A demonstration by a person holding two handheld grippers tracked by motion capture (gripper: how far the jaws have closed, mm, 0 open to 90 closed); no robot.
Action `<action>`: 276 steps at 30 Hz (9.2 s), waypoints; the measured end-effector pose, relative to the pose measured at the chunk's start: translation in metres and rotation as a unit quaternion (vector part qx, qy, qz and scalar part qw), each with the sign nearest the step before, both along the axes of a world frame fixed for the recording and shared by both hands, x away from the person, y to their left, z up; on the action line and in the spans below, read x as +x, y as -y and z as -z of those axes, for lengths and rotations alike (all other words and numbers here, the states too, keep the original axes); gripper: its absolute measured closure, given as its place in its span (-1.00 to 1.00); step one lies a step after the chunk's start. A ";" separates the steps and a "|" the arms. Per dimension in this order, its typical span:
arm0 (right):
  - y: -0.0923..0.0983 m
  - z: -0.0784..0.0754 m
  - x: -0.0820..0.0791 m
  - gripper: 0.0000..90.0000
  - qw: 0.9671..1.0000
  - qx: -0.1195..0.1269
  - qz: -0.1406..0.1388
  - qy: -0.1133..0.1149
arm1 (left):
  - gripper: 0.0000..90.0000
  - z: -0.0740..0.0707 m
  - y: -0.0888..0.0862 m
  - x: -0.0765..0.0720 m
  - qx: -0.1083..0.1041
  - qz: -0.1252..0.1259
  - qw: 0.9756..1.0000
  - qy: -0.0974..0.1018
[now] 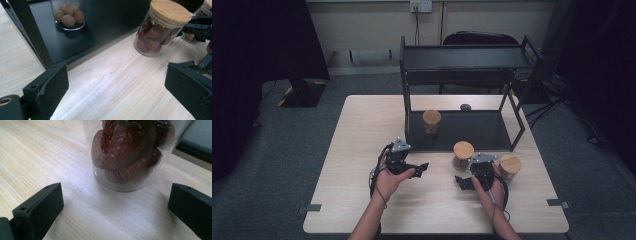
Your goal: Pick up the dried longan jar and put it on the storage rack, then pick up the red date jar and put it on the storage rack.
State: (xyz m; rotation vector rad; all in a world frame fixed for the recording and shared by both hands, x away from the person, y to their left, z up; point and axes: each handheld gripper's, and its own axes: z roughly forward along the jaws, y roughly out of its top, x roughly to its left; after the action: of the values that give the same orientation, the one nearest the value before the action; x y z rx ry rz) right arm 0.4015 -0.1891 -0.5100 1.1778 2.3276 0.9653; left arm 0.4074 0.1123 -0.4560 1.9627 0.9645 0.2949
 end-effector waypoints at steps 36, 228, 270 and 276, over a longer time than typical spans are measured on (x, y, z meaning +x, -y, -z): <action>0.000 0.000 0.000 -1.00 1.000 0.000 0.000 0.000 | -0.89 0.019 -0.034 -0.023 0.007 -0.021 1.000 -0.003; -0.013 -0.051 0.031 -0.44 0.999 0.029 -0.005 0.037 | -1.00 0.054 -0.086 -0.059 0.114 -0.045 0.992 -0.012; -0.046 -0.065 0.066 -0.44 0.999 0.024 -0.009 0.039 | -1.00 0.054 -0.086 -0.059 0.115 -0.045 0.992 -0.013; -0.050 -0.066 0.071 -0.44 0.999 0.019 -0.005 0.040 | -1.00 0.054 -0.086 -0.059 0.115 -0.044 0.992 -0.013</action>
State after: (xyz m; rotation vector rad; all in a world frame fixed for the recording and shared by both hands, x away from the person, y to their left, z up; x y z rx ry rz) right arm 0.4729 -0.1393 -0.4440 1.1204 2.2648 1.0444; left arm 0.3484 0.1985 -0.5097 2.1381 1.0756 0.4491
